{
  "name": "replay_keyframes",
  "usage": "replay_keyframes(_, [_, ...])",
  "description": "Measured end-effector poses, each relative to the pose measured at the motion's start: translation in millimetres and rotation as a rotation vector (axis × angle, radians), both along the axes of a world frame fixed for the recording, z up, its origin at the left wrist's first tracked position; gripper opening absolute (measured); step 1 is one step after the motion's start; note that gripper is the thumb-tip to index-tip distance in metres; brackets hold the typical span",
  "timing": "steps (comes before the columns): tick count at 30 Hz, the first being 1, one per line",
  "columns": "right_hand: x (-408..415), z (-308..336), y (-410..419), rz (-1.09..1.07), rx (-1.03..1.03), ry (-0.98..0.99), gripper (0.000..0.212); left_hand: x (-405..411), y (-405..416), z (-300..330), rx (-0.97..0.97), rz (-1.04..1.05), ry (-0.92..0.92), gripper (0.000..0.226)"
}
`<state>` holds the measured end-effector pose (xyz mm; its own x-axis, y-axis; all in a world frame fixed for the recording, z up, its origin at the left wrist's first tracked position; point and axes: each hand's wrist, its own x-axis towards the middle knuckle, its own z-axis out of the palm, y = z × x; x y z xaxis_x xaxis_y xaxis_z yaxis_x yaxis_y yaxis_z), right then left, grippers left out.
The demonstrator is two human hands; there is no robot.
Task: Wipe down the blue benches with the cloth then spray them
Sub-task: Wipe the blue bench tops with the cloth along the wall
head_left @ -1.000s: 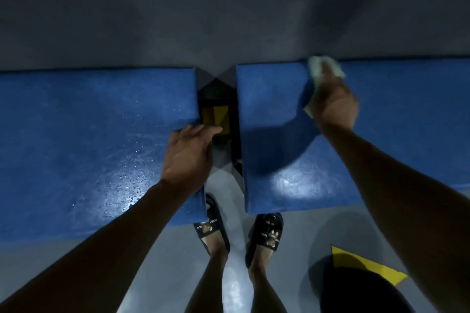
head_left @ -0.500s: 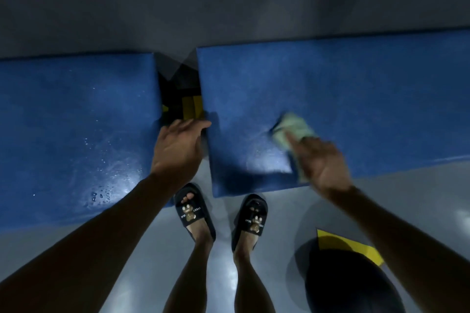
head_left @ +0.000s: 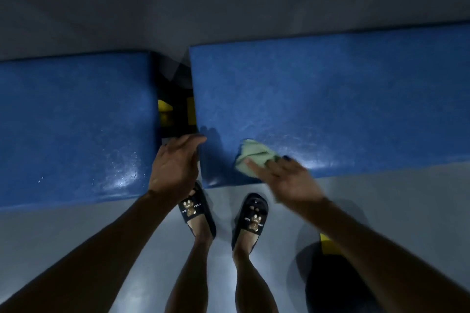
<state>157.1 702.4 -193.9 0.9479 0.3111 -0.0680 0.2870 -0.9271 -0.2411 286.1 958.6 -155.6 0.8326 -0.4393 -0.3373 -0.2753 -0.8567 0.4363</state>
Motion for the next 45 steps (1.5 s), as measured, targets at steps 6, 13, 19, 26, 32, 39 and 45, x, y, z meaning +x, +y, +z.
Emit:
replay_keyframes(6, [-14,16,-106,-0.813,-0.006,0.042,0.055,-29,6,9,0.023,0.07,0.011,0.047])
replay_keyframes(13, [30,-7,66,-0.527,0.131,-0.01,0.049,-56,25,12,-0.001,0.168,0.019,0.054])
replay_keyframes(19, [56,-16,103,0.112,0.059,-0.073,0.057,-47,46,9,0.004,0.226,-0.071,0.048])
replay_keyframes(26, [140,-14,96,0.358,-0.108,-0.08,0.042,-18,61,-3,-0.048,0.266,-0.107,0.047])
replay_keyframes(32, [247,-21,104,0.01,-0.17,-0.03,0.042,12,88,-4,-0.128,0.261,-0.124,0.05])
replay_keyframes(39, [273,-34,98,-0.306,-0.101,-0.124,0.042,28,127,-3,-0.171,0.231,-0.114,0.046])
replay_keyframes(45, [107,-10,159,-0.138,-0.084,-0.082,0.048,37,162,-2,-0.222,0.149,-0.075,0.044])
